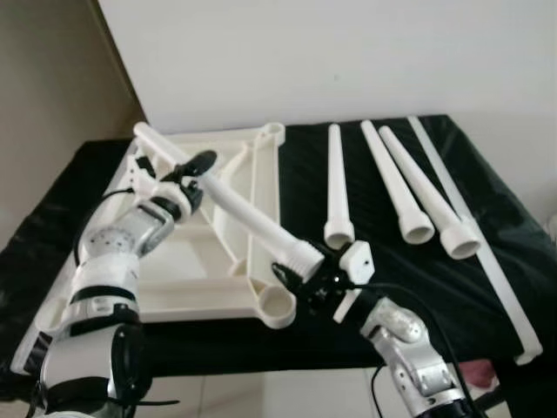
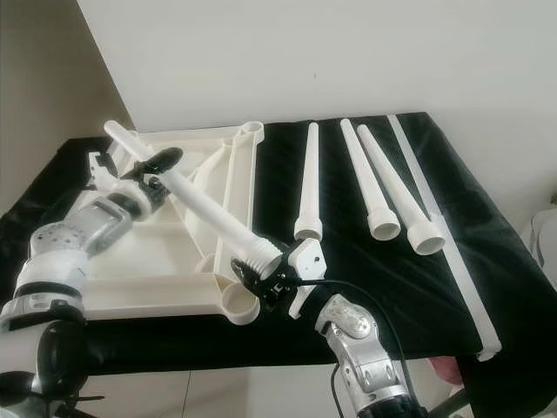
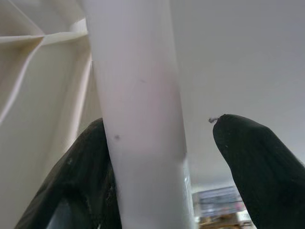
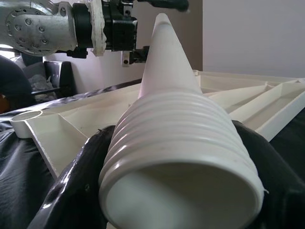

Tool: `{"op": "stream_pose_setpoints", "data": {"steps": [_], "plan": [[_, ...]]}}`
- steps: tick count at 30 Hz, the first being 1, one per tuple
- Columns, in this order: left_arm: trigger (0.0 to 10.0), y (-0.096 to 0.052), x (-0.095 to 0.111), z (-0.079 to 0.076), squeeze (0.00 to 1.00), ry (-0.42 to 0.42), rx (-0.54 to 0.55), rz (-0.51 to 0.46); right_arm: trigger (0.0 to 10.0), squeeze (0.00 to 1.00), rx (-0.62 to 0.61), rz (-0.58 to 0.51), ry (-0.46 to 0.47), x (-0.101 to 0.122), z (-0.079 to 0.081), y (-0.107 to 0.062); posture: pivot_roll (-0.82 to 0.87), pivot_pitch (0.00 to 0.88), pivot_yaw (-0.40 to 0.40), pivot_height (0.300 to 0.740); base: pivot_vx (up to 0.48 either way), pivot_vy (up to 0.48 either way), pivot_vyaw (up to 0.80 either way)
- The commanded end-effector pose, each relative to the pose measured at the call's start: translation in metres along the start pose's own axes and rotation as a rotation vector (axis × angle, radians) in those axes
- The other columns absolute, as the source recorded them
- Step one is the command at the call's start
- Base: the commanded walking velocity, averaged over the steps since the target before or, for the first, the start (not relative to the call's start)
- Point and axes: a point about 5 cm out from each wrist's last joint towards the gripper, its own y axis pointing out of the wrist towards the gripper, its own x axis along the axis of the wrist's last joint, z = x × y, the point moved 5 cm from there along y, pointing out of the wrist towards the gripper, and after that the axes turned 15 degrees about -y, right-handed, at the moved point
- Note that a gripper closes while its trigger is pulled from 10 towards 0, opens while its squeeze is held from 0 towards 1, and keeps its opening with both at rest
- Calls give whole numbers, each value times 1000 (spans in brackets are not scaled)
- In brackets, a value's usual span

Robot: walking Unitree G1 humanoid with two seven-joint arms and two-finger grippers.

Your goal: Building children table

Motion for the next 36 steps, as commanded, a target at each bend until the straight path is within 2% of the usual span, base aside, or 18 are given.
{"op": "stream_pose_setpoints", "data": {"steps": [1, 6, 7, 8, 9, 12, 18, 19, 20, 21, 22, 23, 33, 34, 35, 36], "plan": [[0, -12, -7, -48, 0, -27, -468, 103, 10000, 0, 14, -16, -2, 4, 2, -1, -113, 1, 86, 740, 0, 0, 0], [0, -12, -5, -44, 0, -34, -454, 94, 10000, 0, 15, -12, -2, 4, 2, -1, -113, 5, 87, 740, 0, 0, 0], [0, -13, -13, -41, 0, 42, -440, 133, 10000, 0, 17, -12, -2, 4, 2, -2, -110, 5, 88, 740, 0, 0, 0], [0, -13, -13, -41, 0, 42, -440, 133, 10000, 0, 17, -12, -2, 4, 2, -2, -110, 5, 88, 740, 0, 0, 0], [0, -15, -23, -41, 0, 119, -446, 193, 10000, 0, 16, -12, -1, 4, 2, -2, -107, 5, 86, 740, 0, 0, 0], [0, -16, -41, -35, 0, 265, -433, 291, 10000, 0, 14, -14, 2, 4, 2, -1, -104, 6, 88, 740, 0, 0, 0], [0, -15, -42, -33, 0, 308, -420, 308, 10000, 0, 10, -17, 2, 4, 2, 0, -103, 8, 92, 740, 0, 0, 0], [0, -13, -37, -36, 0, 245, -422, 274, 10000, 0, 9, -18, 3, 5, 2, 0, -103, 12, 93, 740, 0, 0, 0], [0, -13, -37, -36, 0, 245, -422, 274, 10000, 0, 9, -18, 3, 5, 2, 0, -103, 12, 93, 740, 0, 0, 0], [0, -11, -29, -39, 0, 162, -423, 228, 10000, 0, 7, -18, 3, 5, 2, 0, -105, 13, 95, 740, 0, 0, 0], [0, -11, -29, -39, 0, 162, -423, 228, 10000, 0, 7, -18, 3, 5, 2, 0, -105, 13, 95, 740, 0, 0, 0], [0, -9, -15, -44, 0, 5, -438, 150, 10000, 0, 2, -17, 2, 4, 1, 0, -109, 12, 99, 740, 0, 0, 0], [0, -10, -10, -49, 0, -32, -460, 115, 10000, 0, -6, -14, -5, 4, -1, -1, -109, 11, 93, 740, 0, 0, 0], [314, -10, -12, -49, 0, -25, -457, 125, 10000, 0, -8, -11, -9, 4, -2, -1, -109, 12, 94, 740, 0, 0, 0], [10000, -9, -12, -49, 0, -38, -452, 121, 10000, 0, -10, -11, -8, 4, -4, -1, -108, 11, 93, 740, 0, 0, 0], [10000, -8, -12, -48, 0, -43, -441, 120, 10000, 1000, -10, -16, 5, 4, -4, -1, -107, 12, 94, 740, 0, 0, 0]]}}
